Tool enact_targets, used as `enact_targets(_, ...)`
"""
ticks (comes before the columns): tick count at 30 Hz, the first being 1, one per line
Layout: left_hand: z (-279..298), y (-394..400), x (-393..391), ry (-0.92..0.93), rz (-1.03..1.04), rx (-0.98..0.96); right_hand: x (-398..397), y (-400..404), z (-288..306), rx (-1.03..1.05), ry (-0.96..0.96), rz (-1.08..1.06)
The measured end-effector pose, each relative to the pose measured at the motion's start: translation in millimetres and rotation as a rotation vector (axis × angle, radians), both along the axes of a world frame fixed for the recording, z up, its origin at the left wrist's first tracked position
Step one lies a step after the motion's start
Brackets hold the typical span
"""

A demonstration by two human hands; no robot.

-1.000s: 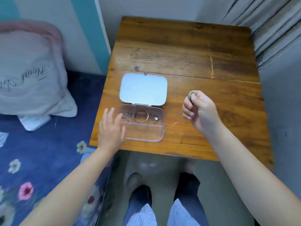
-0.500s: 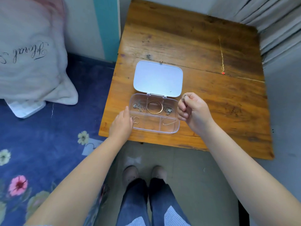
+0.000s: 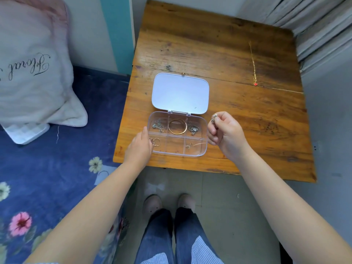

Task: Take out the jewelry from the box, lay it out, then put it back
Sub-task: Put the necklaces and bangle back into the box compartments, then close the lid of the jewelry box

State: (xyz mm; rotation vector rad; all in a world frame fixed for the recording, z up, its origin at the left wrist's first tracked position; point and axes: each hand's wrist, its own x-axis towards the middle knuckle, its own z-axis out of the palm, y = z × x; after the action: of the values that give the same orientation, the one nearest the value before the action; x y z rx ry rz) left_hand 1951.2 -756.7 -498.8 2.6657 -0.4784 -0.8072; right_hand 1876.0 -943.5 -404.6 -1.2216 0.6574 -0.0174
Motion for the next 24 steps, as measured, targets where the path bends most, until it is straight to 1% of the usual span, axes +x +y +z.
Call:
enact_targets(3,0.8,-0.3,0.5,0.001,0.000,0.001,-1.7,1.2,-21.8,-0.074,0.107,0.001)
enact_targets(5,1.4,-0.7,0.3,0.004,0.003,-0.002,-1.7,4.9,-35.4,-0.242,0.218,0.073)
enact_targets(7,1.7,-1.2,0.3,0.005,0.004,-0.001,0.2,9.1,-46.2,-0.498,0.339,0.259)
enact_targets(9,0.7,-1.0,0.9,0.000,0.002,0.000,4.3,13.7,-49.7,-0.791,0.443,0.518)
enact_targets(11,-0.1,-0.4,1.0,0.002,0.005,-0.002,5.7,14.8,-51.2,-1.073,0.515,0.668)
enact_targets(13,-1.0,0.0,1.1,0.000,-0.003,-0.001,8.0,12.8,-46.5,-1.235,0.526,0.653)
enact_targets(15,-2.0,0.4,1.2,-0.005,-0.006,0.006,17.5,4.1,-36.7,-1.326,0.490,0.522)
enact_targets(16,-2.2,0.4,1.3,-0.009,-0.006,0.010,28.0,-4.9,-34.6,-1.318,0.464,0.400)
enact_targets(17,-2.5,0.2,1.3,-0.011,-0.006,0.014,42.1,-17.4,-35.3,-1.237,0.459,0.257)
enact_targets(18,-2.9,-0.2,1.4,-0.012,0.001,0.014,58.4,-31.1,-37.4,-1.074,0.473,0.126)
enact_targets(19,-3.5,-0.8,1.7,-0.002,0.013,0.011,74.6,-43.2,-40.4,-0.852,0.494,0.023)
enact_targets(20,-4.2,-1.6,1.3,0.010,0.034,-0.001,88.6,-52.6,-45.2,-0.643,0.487,-0.058)
enact_targets(21,-4.5,-2.5,-0.1,0.027,0.069,-0.019,98.9,-60.5,-52.7,-0.490,0.481,-0.101)
enact_targets(22,-5.8,-3.5,-1.8,0.037,0.114,-0.053,105.3,-64.9,-59.4,-0.419,0.482,-0.111)
enact_targets(24,-8.3,-5.9,-5.3,0.043,0.207,-0.122,109.2,-67.5,-65.2,-0.431,0.468,-0.148)
